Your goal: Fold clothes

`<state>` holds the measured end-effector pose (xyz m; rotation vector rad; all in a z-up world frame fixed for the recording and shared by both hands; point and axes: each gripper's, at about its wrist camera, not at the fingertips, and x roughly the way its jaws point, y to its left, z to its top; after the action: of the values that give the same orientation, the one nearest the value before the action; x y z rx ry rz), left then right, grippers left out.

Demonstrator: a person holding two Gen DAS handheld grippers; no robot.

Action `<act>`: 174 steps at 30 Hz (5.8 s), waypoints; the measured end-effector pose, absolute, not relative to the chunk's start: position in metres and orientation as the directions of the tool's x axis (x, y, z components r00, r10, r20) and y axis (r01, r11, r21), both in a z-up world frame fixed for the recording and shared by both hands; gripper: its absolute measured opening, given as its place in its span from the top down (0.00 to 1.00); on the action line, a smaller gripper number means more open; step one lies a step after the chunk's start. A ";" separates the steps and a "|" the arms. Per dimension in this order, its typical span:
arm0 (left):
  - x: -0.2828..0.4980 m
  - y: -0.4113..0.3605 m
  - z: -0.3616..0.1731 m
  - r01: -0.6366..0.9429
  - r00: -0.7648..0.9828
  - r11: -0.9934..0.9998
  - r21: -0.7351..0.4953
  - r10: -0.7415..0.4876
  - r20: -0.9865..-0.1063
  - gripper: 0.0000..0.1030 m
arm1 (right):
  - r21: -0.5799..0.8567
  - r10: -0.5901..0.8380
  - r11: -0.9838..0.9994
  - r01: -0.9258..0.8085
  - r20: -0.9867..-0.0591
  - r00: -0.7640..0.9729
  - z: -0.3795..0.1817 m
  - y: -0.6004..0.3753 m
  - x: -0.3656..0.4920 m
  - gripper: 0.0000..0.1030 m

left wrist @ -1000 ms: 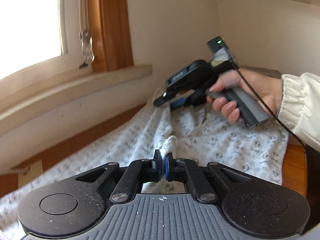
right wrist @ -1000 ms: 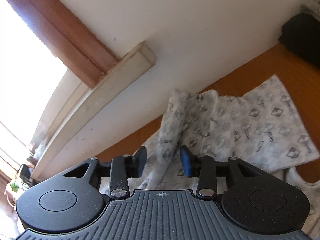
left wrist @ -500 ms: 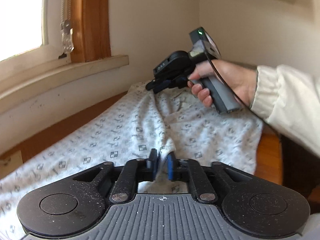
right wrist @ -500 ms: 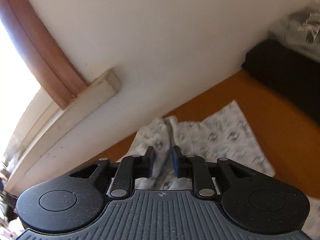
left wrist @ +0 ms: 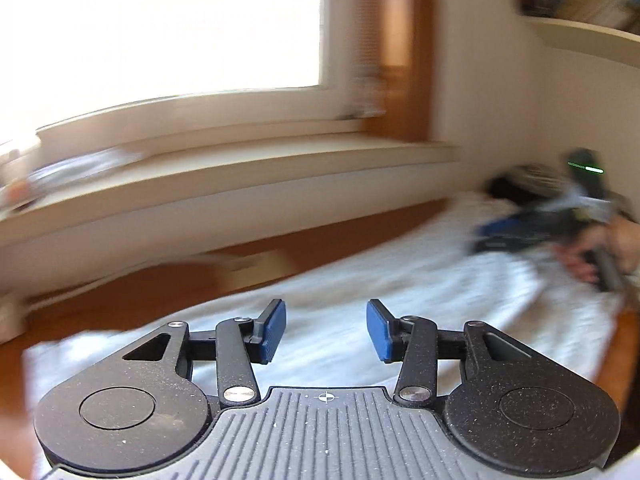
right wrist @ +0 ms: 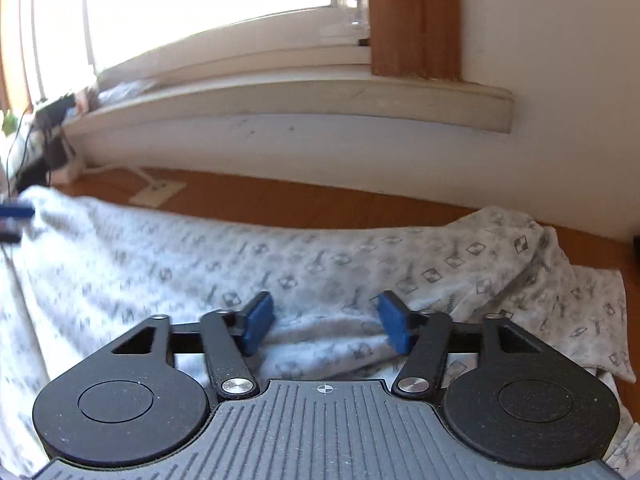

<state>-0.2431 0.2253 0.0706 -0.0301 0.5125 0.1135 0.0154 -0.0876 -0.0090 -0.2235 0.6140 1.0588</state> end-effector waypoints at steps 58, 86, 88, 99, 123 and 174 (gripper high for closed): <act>-0.274 0.364 0.056 -0.381 0.761 0.911 -0.160 0.211 -0.614 0.64 | 0.048 0.705 0.511 -0.858 -0.594 0.387 -0.044 -0.102 0.019 0.19; -0.142 0.235 0.041 -0.088 0.832 0.996 -0.015 0.066 -0.551 0.27 | 0.092 0.772 0.299 -0.950 -0.609 0.184 -0.031 -0.148 -0.066 0.73; -0.140 0.238 0.033 -0.074 0.812 0.997 -0.030 0.043 -0.583 0.27 | 0.094 0.784 0.312 -0.945 -0.587 0.201 -0.023 -0.151 -0.061 0.73; -0.143 0.245 0.027 -0.088 0.786 0.995 -0.046 0.041 -0.617 0.22 | 0.103 0.762 0.478 -0.872 -0.543 0.354 -0.008 -0.172 -0.006 0.63; -0.153 0.247 0.029 -0.088 0.779 0.996 -0.027 0.052 -0.625 0.20 | 0.085 0.638 0.678 -0.730 -0.560 0.528 -0.039 -0.295 0.051 0.33; -0.156 0.250 0.031 -0.089 0.784 0.995 -0.052 0.037 -0.620 0.17 | 0.417 0.678 0.735 -0.534 -0.453 0.579 0.004 -0.250 0.157 0.62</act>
<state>-0.1562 0.2496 0.0314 -0.0802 0.6672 0.0680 0.1574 -0.2504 0.0035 0.2461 0.6324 0.7169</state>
